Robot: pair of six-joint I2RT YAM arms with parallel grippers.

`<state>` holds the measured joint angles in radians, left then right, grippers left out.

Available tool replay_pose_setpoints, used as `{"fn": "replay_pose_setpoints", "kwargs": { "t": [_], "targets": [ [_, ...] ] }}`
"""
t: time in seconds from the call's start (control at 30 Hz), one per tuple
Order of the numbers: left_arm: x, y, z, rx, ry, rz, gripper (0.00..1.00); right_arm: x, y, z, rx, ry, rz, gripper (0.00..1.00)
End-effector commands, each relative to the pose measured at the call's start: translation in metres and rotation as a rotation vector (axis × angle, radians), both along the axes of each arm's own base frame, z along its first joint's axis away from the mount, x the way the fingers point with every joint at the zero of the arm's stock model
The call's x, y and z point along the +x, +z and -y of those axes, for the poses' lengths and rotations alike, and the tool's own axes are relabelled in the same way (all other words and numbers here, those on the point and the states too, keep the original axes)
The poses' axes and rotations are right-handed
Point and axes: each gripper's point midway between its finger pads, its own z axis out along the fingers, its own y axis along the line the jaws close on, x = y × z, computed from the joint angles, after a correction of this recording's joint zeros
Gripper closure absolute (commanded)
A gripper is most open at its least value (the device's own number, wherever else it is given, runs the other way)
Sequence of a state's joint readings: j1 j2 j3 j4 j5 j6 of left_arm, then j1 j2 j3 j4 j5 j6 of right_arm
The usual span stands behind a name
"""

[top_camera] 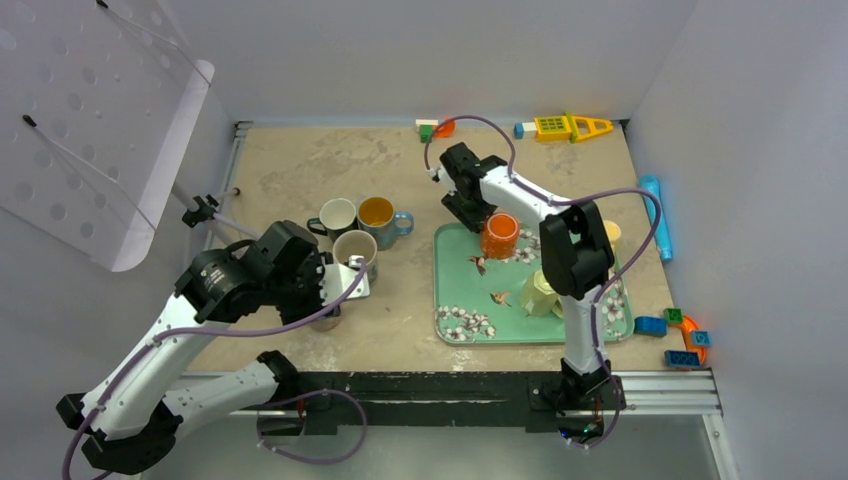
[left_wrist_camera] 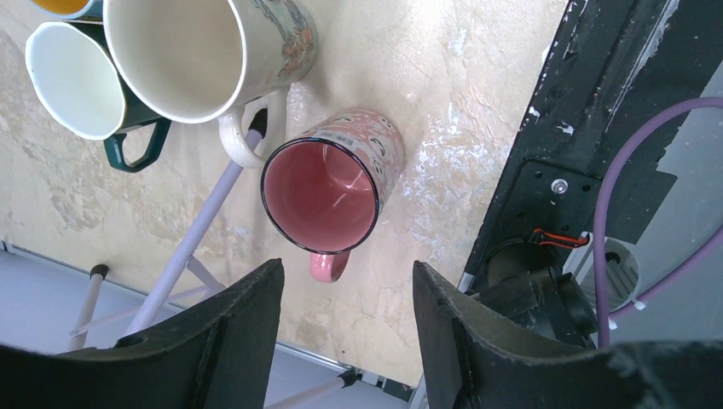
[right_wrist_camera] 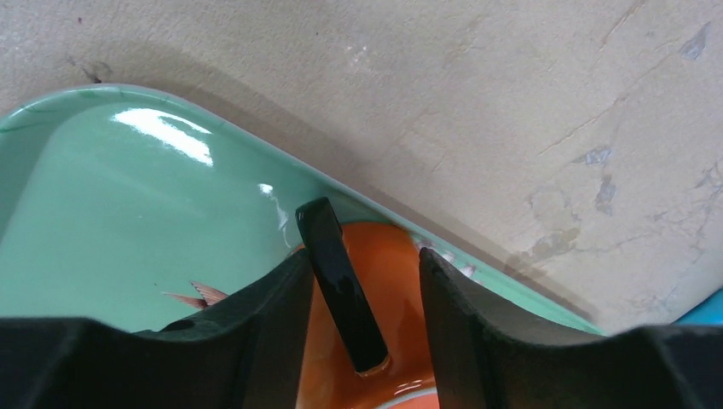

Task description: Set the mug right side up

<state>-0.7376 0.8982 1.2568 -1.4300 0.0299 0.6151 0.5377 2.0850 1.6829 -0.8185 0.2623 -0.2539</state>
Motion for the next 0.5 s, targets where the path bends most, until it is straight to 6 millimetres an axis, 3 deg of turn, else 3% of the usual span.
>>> {"fn": "replay_pose_setpoints", "kwargs": {
  "t": [0.0, 0.13, 0.27, 0.47],
  "targets": [
    [0.001, 0.005, 0.004, -0.021, -0.019, 0.006, 0.39, -0.003, 0.028, 0.004, 0.014, 0.005, 0.042, 0.54],
    [0.002, 0.006, 0.008, -0.032, -0.016, 0.001, 0.39, -0.004, 0.016, 0.000, 0.037, 0.020, 0.005, 0.66],
    [-0.001, 0.010, 0.010, -0.051, -0.022, -0.007, 0.39, -0.007, 0.000, -0.003, 0.038, 0.025, -0.049, 0.70],
    [-0.002, 0.011, 0.010, -0.049, -0.018, -0.013, 0.39, -0.005, -0.004, -0.002, 0.045, 0.019, -0.064, 0.77]
  ]
}}
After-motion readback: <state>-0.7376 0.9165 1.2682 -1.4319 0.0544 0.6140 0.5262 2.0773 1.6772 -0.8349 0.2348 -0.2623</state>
